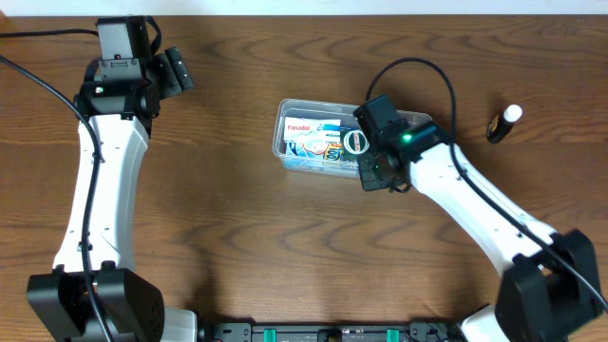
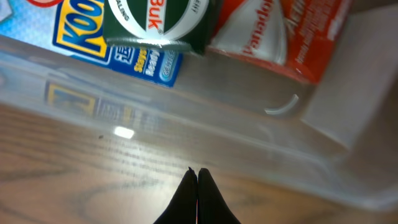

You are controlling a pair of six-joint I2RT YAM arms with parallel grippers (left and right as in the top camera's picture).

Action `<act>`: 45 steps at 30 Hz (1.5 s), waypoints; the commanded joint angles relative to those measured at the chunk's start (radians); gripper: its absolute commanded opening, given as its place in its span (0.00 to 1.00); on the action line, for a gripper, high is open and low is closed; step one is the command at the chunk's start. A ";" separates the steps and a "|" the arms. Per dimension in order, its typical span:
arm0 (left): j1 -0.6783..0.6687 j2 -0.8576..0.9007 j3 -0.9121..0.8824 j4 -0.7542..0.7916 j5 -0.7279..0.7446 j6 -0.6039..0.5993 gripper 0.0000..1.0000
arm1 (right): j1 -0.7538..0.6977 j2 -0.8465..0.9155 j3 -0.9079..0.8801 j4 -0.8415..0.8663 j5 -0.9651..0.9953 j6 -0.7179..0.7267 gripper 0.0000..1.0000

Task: Pack container
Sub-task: 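Open the right gripper and raise it off the Zam-Buk box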

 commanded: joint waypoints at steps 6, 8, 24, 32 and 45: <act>0.003 -0.015 0.018 -0.003 -0.002 -0.002 0.98 | -0.031 0.066 0.001 0.069 0.069 -0.097 0.01; 0.003 -0.015 0.018 -0.003 -0.002 -0.002 0.98 | -0.039 0.066 0.001 0.068 0.106 -0.097 0.01; 0.003 -0.015 0.018 -0.003 -0.002 -0.002 0.98 | -0.058 -0.141 0.080 0.044 -0.203 -0.270 0.01; 0.003 -0.015 0.018 -0.003 -0.002 -0.002 0.98 | -0.117 -0.155 0.125 0.046 -0.203 -0.532 0.01; 0.003 -0.015 0.018 -0.003 -0.002 -0.002 0.98 | -0.217 -0.045 0.124 0.032 -0.399 -1.051 0.01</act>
